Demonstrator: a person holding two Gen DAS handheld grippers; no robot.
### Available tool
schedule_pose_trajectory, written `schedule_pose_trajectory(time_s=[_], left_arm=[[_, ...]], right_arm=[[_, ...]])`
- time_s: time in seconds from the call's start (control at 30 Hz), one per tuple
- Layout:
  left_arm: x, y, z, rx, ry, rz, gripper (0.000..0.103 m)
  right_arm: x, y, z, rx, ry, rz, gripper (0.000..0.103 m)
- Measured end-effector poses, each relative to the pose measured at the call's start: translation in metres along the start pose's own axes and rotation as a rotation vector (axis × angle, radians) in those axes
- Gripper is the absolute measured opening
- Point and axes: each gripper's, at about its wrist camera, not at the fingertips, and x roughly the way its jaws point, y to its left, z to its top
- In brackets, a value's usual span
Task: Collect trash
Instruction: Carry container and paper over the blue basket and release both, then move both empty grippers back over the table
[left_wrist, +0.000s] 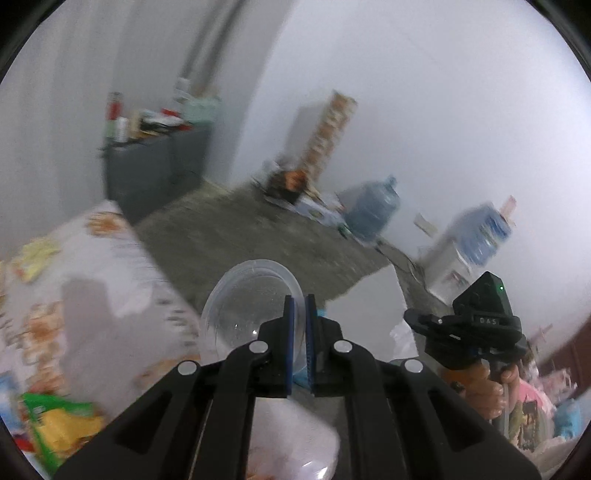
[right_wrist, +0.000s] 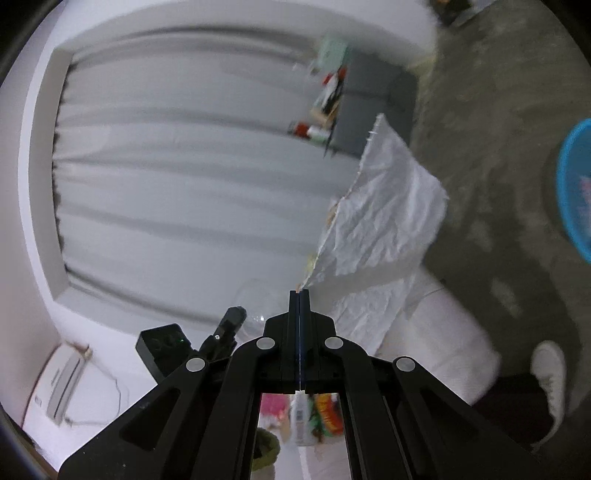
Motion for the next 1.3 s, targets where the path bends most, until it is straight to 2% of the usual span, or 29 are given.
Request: schedule_pose_trajectory(time_s=[0.23,0.37,0.53,0.7,0.77,0.8,0.83,0.87,0.9,0.93,0.97,1.07,1.13,1.3], left_arm=[[0.123,-0.074,-0.001,0.077,0.184,-0.071,0.005],[0.203,-0.105,-0.010,0.099,0.303,-0.092,0.005],[0.286,-0.125,-0.021,0.062,0.411,-0.105,0.005],[0.351,-0.135,-0.037,0.084,0.492,-0.062,0.005],[0.375,-0.141,-0.046,0.074,0.520,-0.068,0.005],[0.385,-0.142,-0.049,0.064,0.530,-0.071,0.005],[0.394,-0.141,-0.053,0.053,0.541,-0.072,0.008],[0.410,-0.140,-0.060,0.029,0.579,-0.062,0.023],[0.420,-0.139,-0.065,0.016,0.607,-0.045,0.034],[0.427,-0.139,-0.069,0.014,0.627,-0.023,0.045],[0.433,-0.138,-0.074,0.019,0.641,0.013,0.045],[0.429,-0.136,-0.075,0.000,0.619,0.018,0.047],[0.420,-0.136,-0.071,0.003,0.592,0.018,0.050],[0.375,-0.137,-0.051,0.025,0.501,0.011,0.054]], right_arm=[[-0.051,-0.084,0.022,0.127,-0.090,-0.116,0.000],[-0.053,-0.135,0.036,0.208,-0.119,-0.175,0.000],[-0.057,-0.183,0.055,0.297,-0.153,-0.236,0.000],[-0.063,-0.227,0.075,0.376,-0.174,-0.286,0.000],[-0.065,-0.240,0.078,0.402,-0.174,-0.302,0.000],[-0.062,-0.252,0.082,0.426,-0.180,-0.318,0.003],[-0.063,-0.260,0.082,0.444,-0.185,-0.335,0.006],[-0.060,-0.274,0.084,0.464,-0.180,-0.348,0.018],[-0.059,-0.281,0.083,0.480,-0.176,-0.361,0.025],[-0.059,-0.291,0.080,0.510,-0.177,-0.405,0.035],[-0.060,-0.296,0.077,0.530,-0.182,-0.433,0.035],[-0.065,-0.299,0.067,0.536,-0.202,-0.419,0.040],[-0.067,-0.290,0.061,0.505,-0.213,-0.414,0.044],[-0.071,-0.269,0.049,0.444,-0.233,-0.448,0.046]])
